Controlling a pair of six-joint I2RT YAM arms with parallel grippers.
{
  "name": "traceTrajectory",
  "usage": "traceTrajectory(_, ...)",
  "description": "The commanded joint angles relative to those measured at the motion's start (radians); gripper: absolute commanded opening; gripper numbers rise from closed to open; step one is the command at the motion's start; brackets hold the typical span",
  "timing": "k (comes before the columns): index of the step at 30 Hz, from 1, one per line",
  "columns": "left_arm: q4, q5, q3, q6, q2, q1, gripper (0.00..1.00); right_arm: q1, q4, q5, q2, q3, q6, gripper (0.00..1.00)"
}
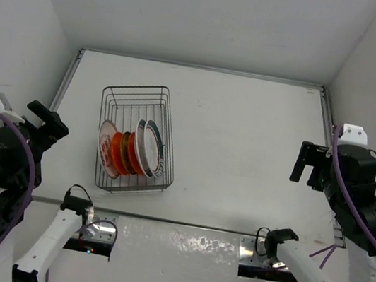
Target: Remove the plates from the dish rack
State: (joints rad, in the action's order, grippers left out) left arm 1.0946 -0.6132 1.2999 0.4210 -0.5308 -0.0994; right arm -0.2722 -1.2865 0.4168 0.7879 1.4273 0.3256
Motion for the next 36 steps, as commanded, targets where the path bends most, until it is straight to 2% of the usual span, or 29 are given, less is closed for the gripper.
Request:
traceTrajectory(1,-0.019,-0.013,0.073,0.03,-0.05,-0.005,1.0,-0.005,0.046,0.022,0.016,0.016,0.024,0.99)
traceTrajectory(5,-0.022,0.01,0.101,0.053,-0.095,-0.005,1.0,-0.007,0.055,0.014,0.033,-0.007,0.036,0.99)
traceTrajectory(8,0.034,-0.023,0.114,0.102,-0.159,-0.005,1.0,-0.007,0.097,-0.007,0.039,-0.065,0.026,0.99)
traceTrajectory(12,0.162,-0.063,0.105,0.159,-0.365,-0.005,0.99,-0.007,0.124,-0.019,0.105,-0.1,0.059,0.99)
traceTrajectory(14,0.162,-0.031,0.104,0.148,-0.447,-0.005,0.97,-0.007,0.092,-0.029,0.195,-0.088,0.092,0.99)
traceTrajectory(15,0.16,0.019,0.123,0.147,-0.522,-0.005,0.95,-0.005,0.076,-0.048,0.229,-0.082,0.101,0.99)
traceTrajectory(17,0.108,0.112,0.134,0.133,-0.563,-0.01,0.94,-0.005,0.033,-0.082,0.302,-0.086,0.11,0.99)
traceTrajectory(23,0.039,0.279,0.081,0.117,-0.572,-0.071,0.86,-0.007,0.076,-0.156,0.287,-0.269,0.101,0.99)
traceTrajectory(26,0.06,0.233,0.036,0.15,-0.59,-0.181,0.82,-0.005,0.098,-0.188,0.28,-0.309,0.101,0.99)
traceTrajectory(28,0.074,0.218,-0.013,0.156,-0.594,-0.212,0.76,-0.005,0.102,-0.193,0.278,-0.317,0.096,0.99)
traceTrajectory(32,0.082,0.176,-0.1,0.137,-0.583,-0.212,0.52,-0.007,0.108,-0.196,0.277,-0.315,0.09,0.99)
traceTrajectory(36,0.099,0.161,-0.139,0.119,-0.583,-0.214,0.45,-0.005,0.108,-0.2,0.28,-0.306,0.084,0.99)
